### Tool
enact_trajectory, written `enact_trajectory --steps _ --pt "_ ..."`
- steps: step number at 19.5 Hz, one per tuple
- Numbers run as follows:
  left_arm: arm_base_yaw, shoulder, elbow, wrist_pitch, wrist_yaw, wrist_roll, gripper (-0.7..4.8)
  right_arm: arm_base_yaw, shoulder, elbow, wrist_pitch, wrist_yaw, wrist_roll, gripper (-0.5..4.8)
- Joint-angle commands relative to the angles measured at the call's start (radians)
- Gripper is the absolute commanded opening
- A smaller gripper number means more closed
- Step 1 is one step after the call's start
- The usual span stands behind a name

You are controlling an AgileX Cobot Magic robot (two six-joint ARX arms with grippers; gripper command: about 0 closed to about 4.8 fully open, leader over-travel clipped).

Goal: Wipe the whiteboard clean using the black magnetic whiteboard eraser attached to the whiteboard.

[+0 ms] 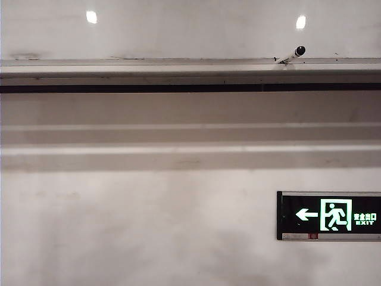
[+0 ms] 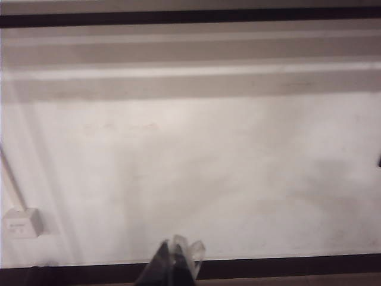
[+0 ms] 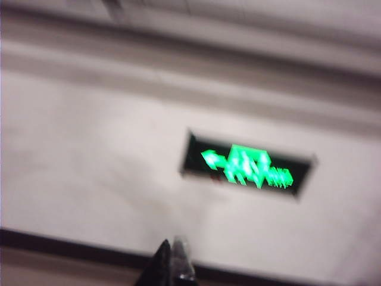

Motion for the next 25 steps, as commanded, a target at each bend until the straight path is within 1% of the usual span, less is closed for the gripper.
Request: enact_trajectory --steps 1,3,4,7,25 --pt "0.000 0.000 0.000 0.006 0.000 0.003 -0.01 0.005 -0.004 -0.061 0.163 0.114 0.002 0.12" --pt "0.000 -0.002 0.000 0.006 0.000 0.003 -0.01 0.040 -0.006 -0.114 0.230 0.216 0.036 0.12" --pt "0.000 -0.002 0.000 0.006 0.000 0.003 -0.01 0.062 -0.006 -0.124 0.230 0.260 0.061 0.12" --pt "0.000 -0.002 0.000 0.006 0.000 0.003 -0.01 0.111 -0.006 -0.124 0.214 0.350 0.063 0.12" --pt "0.000 -0.002 0.000 0.006 0.000 0.003 -0.01 0.105 -0.006 -0.124 0.214 0.358 0.062 0.12"
